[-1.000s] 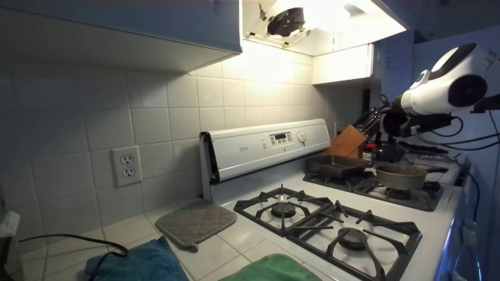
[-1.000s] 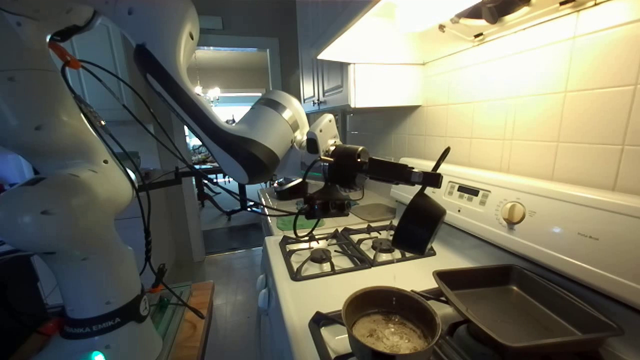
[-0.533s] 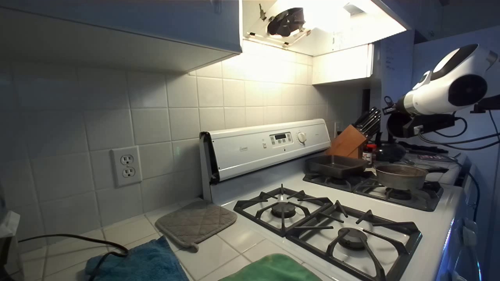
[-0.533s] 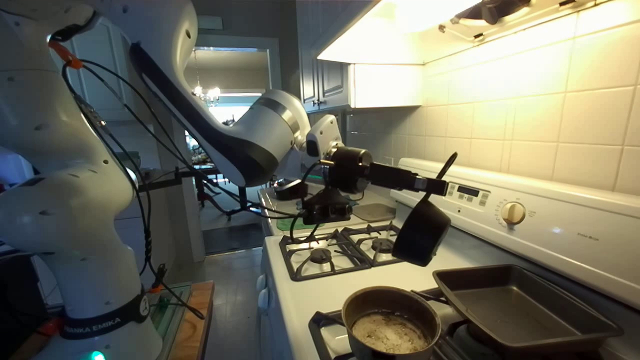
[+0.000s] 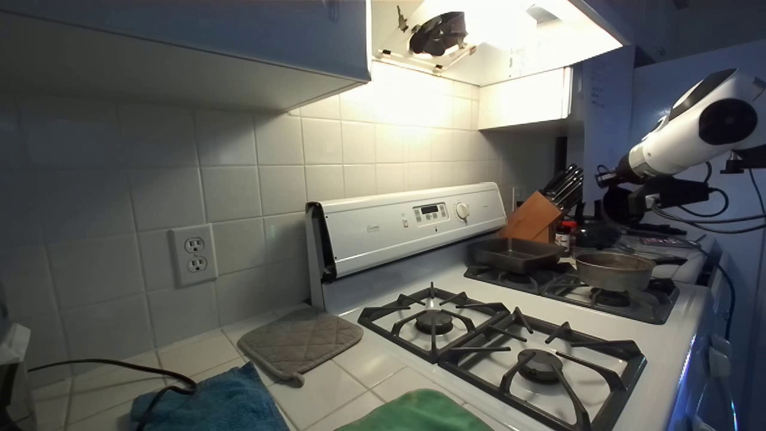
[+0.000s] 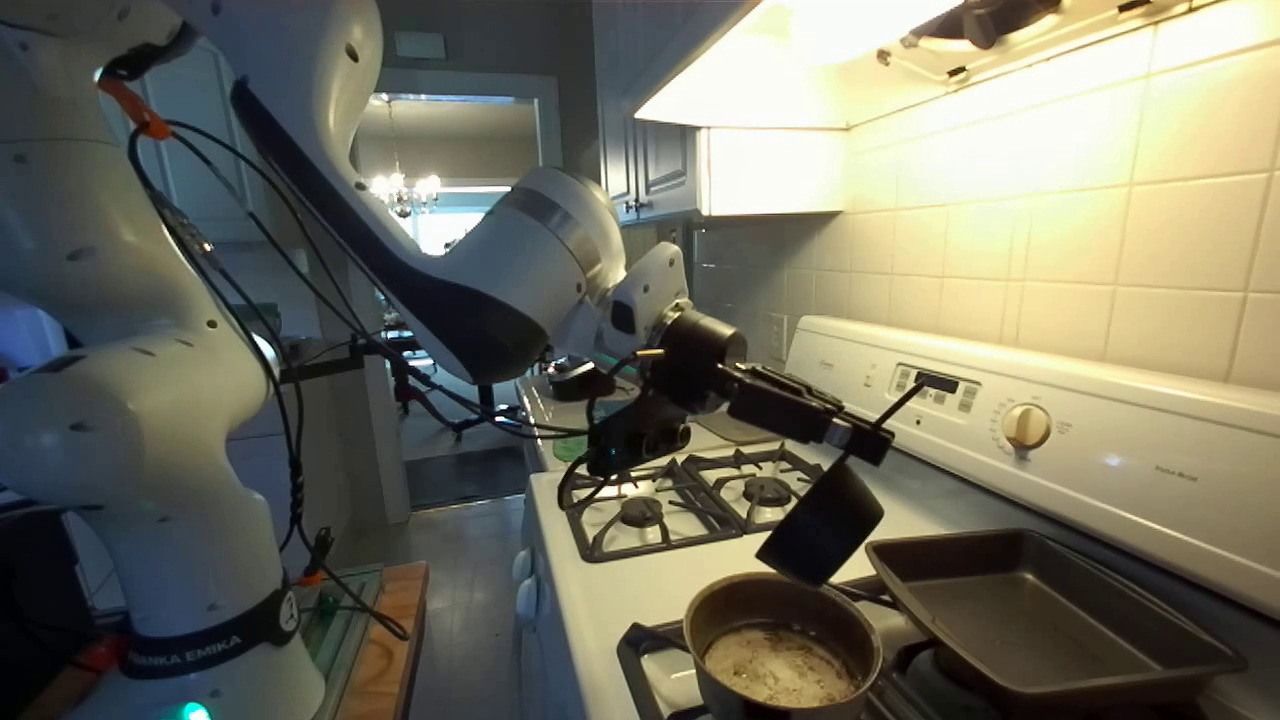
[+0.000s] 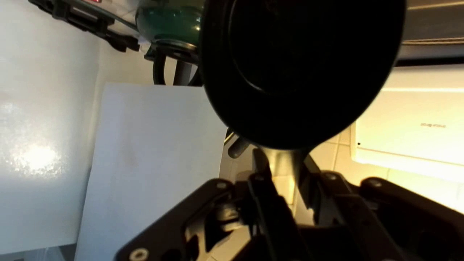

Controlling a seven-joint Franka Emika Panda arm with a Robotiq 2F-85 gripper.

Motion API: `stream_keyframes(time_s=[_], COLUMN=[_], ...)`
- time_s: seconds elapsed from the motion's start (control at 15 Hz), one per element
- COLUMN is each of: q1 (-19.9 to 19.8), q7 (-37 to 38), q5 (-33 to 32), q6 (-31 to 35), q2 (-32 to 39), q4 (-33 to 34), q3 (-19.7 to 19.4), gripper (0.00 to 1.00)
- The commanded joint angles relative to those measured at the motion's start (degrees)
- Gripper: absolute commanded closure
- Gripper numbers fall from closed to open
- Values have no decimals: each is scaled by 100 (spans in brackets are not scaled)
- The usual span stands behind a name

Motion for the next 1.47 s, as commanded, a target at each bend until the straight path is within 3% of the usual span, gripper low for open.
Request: stream_keyframes(time_s=[0.0,0.33,0.67,1.0,1.07,1.33,1.4], q1=[-219,-593,-773,-1122,-860,-709,-1044], q7=[-277,-1008,-2352,-3856,-4153,-5317,-5612], q5=[483,1602,3431,5692,6140,7920,8374], q6=[826,1967,2453,2601,2561,2313,2248], q2=[-28,183,566,937,989,1052,1062], q4=[189,456,564,546,562,654,702], q3=[-284,-862,-1359,-1246,-1513,-1561,-1190], gripper=[94,94,94,94,94,94,94])
